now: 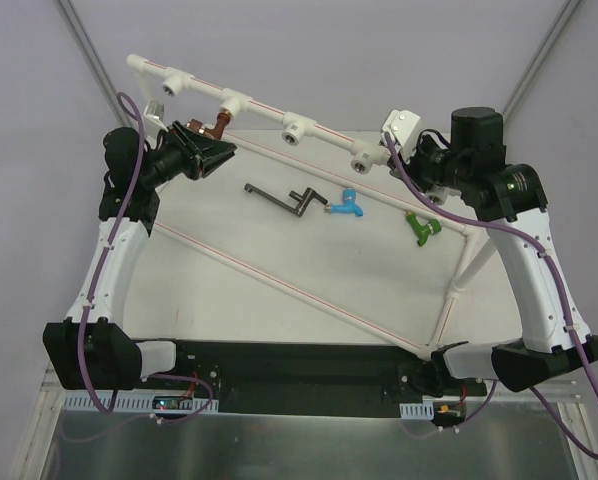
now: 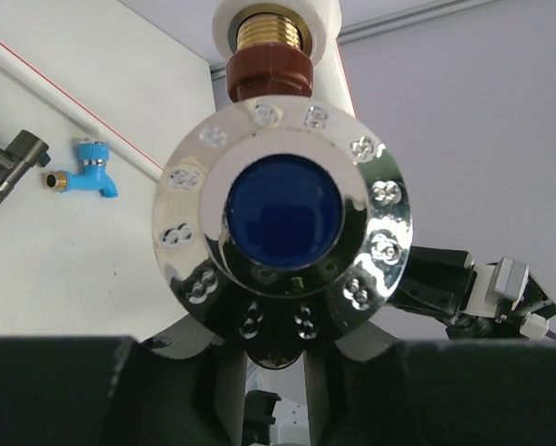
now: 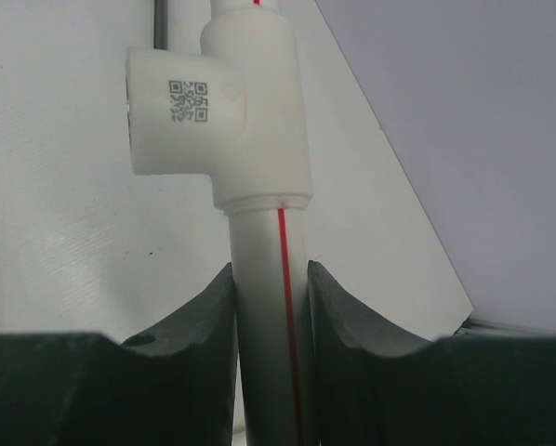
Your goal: Install the water faucets
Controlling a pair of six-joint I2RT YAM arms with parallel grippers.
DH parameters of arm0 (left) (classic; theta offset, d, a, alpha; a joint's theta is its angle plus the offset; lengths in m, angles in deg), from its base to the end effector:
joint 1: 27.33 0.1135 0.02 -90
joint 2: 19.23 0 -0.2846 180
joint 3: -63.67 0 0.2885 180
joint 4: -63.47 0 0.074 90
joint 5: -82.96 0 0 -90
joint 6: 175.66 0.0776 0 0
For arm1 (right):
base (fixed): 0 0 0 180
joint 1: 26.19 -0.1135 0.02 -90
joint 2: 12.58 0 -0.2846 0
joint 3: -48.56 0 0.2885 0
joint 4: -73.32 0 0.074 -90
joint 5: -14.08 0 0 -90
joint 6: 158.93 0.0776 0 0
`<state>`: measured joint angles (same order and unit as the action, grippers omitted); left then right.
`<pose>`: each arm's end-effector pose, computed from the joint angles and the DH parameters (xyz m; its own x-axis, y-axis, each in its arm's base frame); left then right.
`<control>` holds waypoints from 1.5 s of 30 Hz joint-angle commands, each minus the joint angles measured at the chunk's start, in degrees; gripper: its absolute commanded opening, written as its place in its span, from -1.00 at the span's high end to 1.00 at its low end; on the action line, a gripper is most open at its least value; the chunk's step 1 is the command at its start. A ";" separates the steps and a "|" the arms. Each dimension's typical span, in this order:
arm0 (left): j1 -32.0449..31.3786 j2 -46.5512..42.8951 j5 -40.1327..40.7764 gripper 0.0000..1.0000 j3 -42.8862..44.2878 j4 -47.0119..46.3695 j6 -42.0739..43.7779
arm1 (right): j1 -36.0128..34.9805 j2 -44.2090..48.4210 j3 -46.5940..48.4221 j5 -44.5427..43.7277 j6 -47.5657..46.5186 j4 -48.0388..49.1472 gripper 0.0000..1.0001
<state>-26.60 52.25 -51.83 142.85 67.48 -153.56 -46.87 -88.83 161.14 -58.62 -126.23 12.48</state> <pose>0.3450 -0.0503 0.4303 -0.6188 -0.6655 -0.4175 0.3207 0.2711 -0.9075 0.2908 0.1344 0.4994 0.2871 -0.7504 -0.5954 -0.6455 0.3077 -0.6990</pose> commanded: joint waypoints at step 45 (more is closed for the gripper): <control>4.19 4.28 -2.14 1.00 5.95 6.32 13.23 | -1.64 -0.30 -2.31 -1.39 3.77 -4.25 0.97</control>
<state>-23.10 55.47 -56.53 146.54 72.84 -143.33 -47.31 -88.70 160.70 -59.21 -126.71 13.07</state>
